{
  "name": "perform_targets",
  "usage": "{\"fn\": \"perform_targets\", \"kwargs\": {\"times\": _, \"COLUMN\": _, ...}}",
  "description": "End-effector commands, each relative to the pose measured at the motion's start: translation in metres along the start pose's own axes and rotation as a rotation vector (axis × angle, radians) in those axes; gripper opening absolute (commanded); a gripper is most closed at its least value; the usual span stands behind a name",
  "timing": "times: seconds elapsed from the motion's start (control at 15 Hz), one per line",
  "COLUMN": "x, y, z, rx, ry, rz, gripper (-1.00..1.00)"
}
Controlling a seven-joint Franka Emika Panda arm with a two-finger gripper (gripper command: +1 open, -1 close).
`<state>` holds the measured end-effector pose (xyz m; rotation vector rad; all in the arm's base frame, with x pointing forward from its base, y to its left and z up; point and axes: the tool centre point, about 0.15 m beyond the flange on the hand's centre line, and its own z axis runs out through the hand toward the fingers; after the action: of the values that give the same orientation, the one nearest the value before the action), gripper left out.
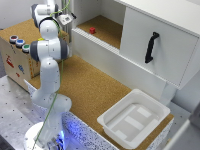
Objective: Grasp the purple block and rotate it right
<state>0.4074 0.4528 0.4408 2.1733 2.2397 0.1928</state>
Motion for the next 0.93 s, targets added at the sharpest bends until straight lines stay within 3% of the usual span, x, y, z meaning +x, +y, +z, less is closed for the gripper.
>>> {"fn": "perform_targets", "kwargs": {"times": 0.0, "x": 0.017, "y": -0.009, "z": -0.028, "rx": 0.019, "ry": -0.064, "rz": 0.139, "gripper": -1.0}}
{"fn": "perform_targets", "kwargs": {"times": 0.13, "x": 0.022, "y": -0.012, "z": -0.041, "rx": 0.012, "ry": -0.022, "rz": 0.314, "gripper": -1.0}}
{"fn": "perform_targets", "kwargs": {"times": 0.4, "x": 0.025, "y": -0.024, "z": -0.042, "rx": 0.008, "ry": -0.002, "rz": 0.648, "gripper": -1.0}}
{"fn": "perform_targets", "kwargs": {"times": 0.67, "x": 0.022, "y": -0.033, "z": -0.038, "rx": -0.073, "ry": -0.015, "rz": 0.97, "gripper": -1.0}}
{"fn": "perform_targets", "kwargs": {"times": 0.87, "x": 0.011, "y": -0.041, "z": -0.03, "rx": -0.203, "ry": -0.006, "rz": 1.23, "gripper": -1.0}}
